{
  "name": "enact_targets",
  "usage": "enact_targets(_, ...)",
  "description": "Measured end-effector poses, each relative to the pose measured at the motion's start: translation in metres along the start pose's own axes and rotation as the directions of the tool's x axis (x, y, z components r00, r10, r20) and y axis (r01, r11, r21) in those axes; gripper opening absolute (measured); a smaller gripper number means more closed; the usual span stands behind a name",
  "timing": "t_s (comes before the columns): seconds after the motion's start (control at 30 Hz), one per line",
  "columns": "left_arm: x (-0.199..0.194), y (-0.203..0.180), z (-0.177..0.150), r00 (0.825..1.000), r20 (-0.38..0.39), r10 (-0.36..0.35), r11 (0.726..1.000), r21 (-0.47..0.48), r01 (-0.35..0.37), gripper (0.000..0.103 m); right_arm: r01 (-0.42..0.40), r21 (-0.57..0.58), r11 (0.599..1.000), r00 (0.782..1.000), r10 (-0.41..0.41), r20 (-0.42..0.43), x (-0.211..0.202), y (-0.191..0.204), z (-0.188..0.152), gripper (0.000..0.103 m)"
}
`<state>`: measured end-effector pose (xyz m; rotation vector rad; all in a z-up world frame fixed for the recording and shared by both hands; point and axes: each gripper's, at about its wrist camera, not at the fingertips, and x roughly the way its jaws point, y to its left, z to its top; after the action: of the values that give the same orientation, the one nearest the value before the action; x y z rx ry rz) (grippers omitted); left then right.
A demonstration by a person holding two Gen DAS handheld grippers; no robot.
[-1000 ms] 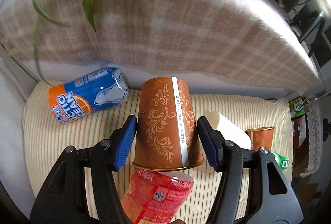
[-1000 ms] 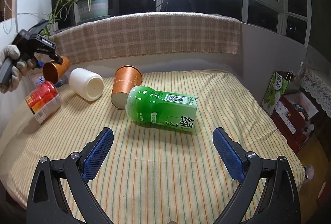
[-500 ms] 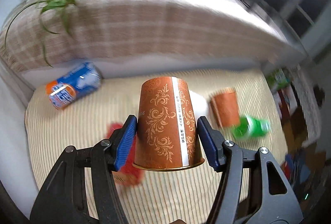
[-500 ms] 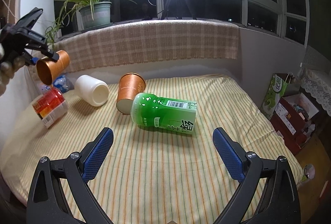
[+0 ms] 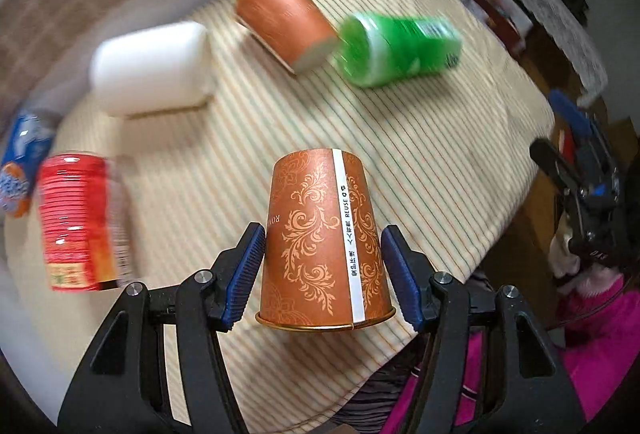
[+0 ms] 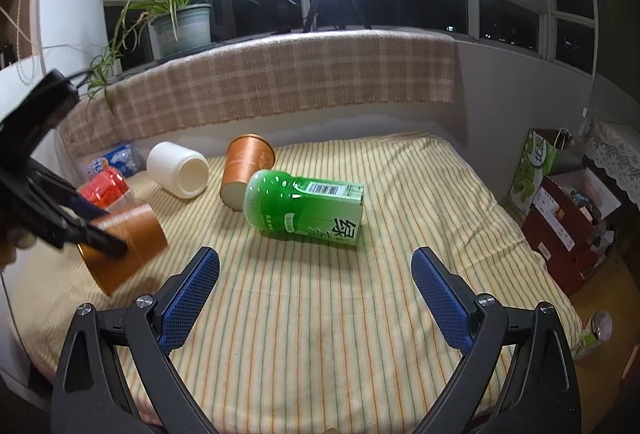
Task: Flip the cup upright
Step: 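Bring the cup toward the right gripper while the right gripper closes on it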
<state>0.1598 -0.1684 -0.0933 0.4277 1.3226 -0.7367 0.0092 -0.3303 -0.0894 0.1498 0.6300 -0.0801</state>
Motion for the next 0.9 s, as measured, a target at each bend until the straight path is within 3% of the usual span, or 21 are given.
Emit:
enact_targets(0.3,0.027,0.013,-0.002,0.999,-0.014,-0.040,0.999,-0.023,0.039,0.064,-0.127,-0.200,0.971,0.990,0.113,-0.084,0.018,0.016,0.006,0.097)
enact_targets(0.5,0.027,0.025,-0.008,1.000,-0.002,-0.022,0.998,-0.051,0.022,0.065,-0.247,-0.402,0.882,0.968,0.205,-0.145,0.033,0.037,0.013,0.097)
enact_targets(0.67,0.017,0.038,-0.019,0.999,0.021,-0.028,0.993,-0.117,0.030,0.066,-0.401,-0.543,0.737,0.916,0.334,-0.223,0.043,0.052,0.022,0.097)
enact_targets(0.77,0.004,0.045,-0.030,0.998,0.059,-0.014,0.991,-0.136,0.022,0.066,-0.475,-0.648,0.595,0.874,0.405,-0.269,0.042,0.068,0.025,0.097)
enact_targets(0.9,-0.015,0.055,-0.047,0.993,0.114,-0.011,0.979,-0.199,0.033,0.066,-0.540,-0.739,0.402,0.822,0.438,-0.363,0.043,0.095,0.028,0.095)
